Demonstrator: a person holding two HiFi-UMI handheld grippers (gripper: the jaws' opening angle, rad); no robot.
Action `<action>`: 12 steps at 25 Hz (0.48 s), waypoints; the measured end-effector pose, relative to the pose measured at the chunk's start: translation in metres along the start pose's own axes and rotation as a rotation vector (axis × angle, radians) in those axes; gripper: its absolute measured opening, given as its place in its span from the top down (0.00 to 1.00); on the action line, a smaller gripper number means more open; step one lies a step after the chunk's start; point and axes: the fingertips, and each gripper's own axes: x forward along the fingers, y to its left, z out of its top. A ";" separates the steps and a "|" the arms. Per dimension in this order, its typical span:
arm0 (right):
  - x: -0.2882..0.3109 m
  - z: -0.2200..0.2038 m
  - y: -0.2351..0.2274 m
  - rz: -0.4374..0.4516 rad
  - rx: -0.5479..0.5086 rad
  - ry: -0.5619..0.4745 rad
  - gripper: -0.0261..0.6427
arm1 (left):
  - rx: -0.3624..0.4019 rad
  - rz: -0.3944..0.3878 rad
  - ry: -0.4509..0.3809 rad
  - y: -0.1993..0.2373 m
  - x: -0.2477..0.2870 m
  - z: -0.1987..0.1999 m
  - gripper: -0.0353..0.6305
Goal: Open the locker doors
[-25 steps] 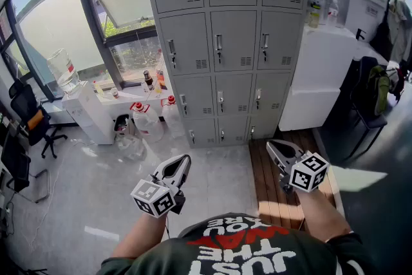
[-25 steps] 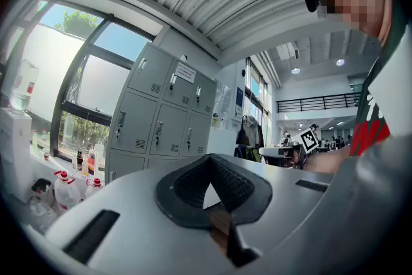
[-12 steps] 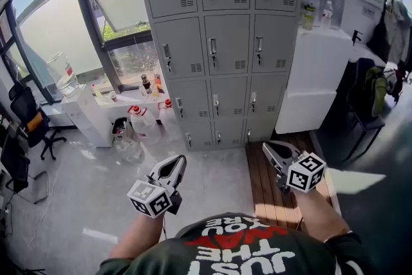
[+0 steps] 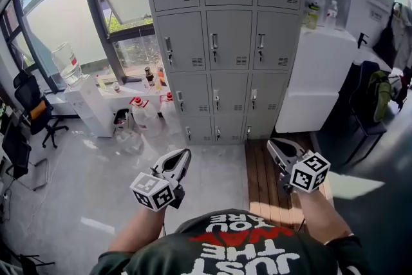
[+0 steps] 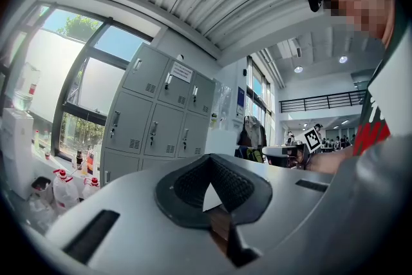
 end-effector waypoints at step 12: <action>0.002 -0.009 -0.024 0.027 -0.011 0.033 0.91 | 0.000 0.001 0.034 -0.013 0.023 -0.015 0.94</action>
